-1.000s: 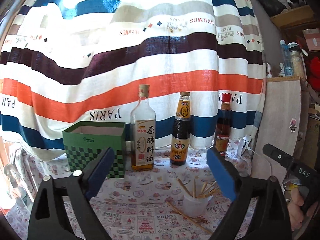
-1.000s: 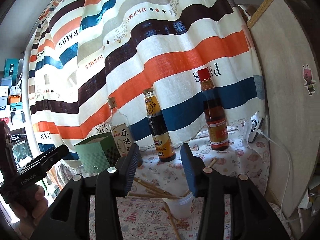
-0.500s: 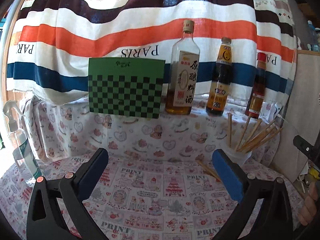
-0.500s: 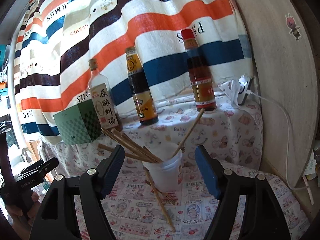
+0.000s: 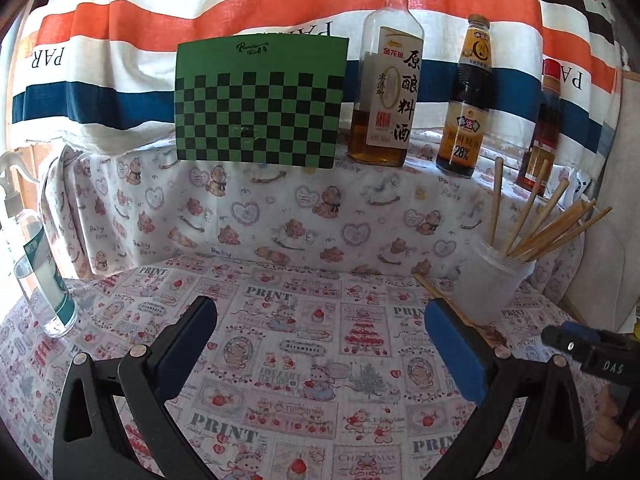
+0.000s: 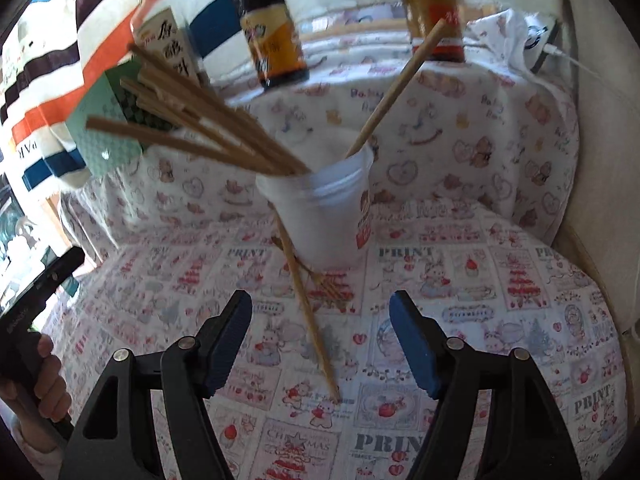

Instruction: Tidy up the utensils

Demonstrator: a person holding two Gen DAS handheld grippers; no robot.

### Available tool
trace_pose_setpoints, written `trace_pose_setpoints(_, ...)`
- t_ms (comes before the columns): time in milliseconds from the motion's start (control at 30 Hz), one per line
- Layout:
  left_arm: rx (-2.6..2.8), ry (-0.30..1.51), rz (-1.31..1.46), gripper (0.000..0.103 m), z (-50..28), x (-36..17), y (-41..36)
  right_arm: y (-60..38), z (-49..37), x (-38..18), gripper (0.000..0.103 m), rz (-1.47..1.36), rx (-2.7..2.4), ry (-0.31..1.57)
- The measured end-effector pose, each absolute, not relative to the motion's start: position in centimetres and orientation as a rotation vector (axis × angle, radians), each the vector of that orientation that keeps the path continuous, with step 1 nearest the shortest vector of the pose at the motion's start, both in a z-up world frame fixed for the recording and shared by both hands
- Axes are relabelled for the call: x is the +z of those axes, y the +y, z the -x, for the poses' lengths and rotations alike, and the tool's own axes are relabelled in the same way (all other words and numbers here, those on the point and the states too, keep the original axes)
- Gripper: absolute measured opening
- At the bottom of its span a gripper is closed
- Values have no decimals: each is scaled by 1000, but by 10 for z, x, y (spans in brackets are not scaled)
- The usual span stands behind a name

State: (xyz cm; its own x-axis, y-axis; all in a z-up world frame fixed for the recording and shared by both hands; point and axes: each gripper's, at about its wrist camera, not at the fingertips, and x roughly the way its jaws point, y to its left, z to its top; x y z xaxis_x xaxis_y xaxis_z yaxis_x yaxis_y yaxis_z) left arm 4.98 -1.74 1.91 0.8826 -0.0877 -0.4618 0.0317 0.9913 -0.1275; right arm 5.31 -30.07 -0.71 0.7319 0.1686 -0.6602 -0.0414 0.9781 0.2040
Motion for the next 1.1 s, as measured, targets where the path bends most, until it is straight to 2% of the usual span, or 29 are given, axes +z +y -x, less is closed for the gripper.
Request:
trace_pose_setpoints(67, -38, 484, 112, 103, -50, 18, -17, -293, -59, -19, 52, -170, 158, 798)
trace_pose_setpoints(133, -29, 499, 112, 103, -53, 17, -15, -285, -63, -29, 47, -135, 156, 840)
trace_pose_setpoints(400, 3, 533, 130, 103, -58, 12, -12, -268, -67, -48, 42, -7, 106, 934)
trace_pose_setpoints(500, 2, 507, 124, 103, -54, 17, -11, -263, -65, -48, 28, 4, 119, 936)
trace_pose_setpoints(533, 6, 498, 122, 103, -52, 18, -11, -261, -64, -48, 17, 10, 131, 941)
trace_pose_setpoints(567, 9, 491, 119, 103, -51, 19, -11, -258, -62, -47, 11, 16, 146, 942)
trace_pose_setpoints(633, 12, 481, 115, 103, -50, 21, -11, -253, -59, -47, 7, 5, 187, 951)
trace_pose_setpoints(1000, 27, 568, 159, 103, -62, 13, -3, -209, -36, -50, 7, -47, 451, 992)
trace_pose_setpoints(1033, 27, 585, 154, 103, -64, 10, -4, -208, -33, -49, 9, -56, 442, 983)
trace_pose_setpoints(1100, 13, 635, 128, 103, -71, 4, -8, -209, -30, -46, 25, -68, 406, 948)
